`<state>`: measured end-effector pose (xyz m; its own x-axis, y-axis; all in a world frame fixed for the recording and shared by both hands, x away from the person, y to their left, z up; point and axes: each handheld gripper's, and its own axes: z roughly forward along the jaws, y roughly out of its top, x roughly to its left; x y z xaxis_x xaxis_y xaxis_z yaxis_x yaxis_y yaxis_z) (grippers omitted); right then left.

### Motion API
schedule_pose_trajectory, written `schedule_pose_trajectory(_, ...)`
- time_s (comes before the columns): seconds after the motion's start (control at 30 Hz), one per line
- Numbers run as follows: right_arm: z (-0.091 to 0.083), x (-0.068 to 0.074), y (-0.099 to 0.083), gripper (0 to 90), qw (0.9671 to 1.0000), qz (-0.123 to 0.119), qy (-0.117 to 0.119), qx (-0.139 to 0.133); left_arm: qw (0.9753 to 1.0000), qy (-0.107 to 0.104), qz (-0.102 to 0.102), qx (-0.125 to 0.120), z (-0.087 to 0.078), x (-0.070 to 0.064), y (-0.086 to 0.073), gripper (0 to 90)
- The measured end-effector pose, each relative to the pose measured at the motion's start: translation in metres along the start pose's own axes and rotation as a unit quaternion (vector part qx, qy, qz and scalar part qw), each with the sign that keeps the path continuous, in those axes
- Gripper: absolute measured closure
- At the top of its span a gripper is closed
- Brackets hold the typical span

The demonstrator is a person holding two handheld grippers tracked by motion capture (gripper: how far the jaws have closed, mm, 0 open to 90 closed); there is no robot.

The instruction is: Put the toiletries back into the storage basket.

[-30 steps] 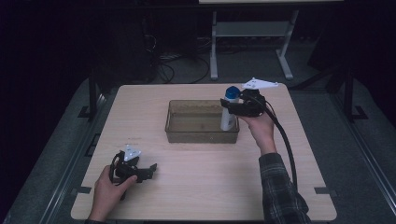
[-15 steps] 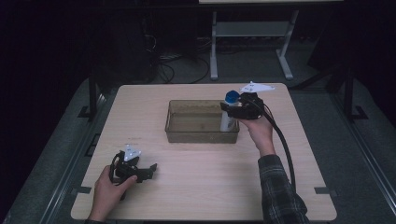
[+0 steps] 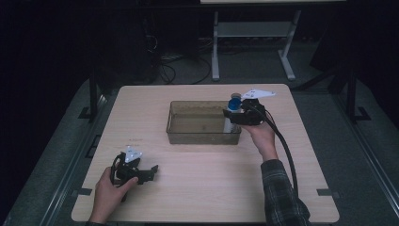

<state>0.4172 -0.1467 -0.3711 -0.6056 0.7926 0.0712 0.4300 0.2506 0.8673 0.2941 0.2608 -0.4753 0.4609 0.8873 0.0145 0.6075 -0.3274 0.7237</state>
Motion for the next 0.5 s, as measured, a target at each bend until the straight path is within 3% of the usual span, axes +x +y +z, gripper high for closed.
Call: schedule_pose_trajectory(0.5,0.006,0.001,-0.013,34.2,0.9999,0.001,0.002,0.016,1.0,0.0,0.0,0.0,0.0,0.0,0.0,12.4)
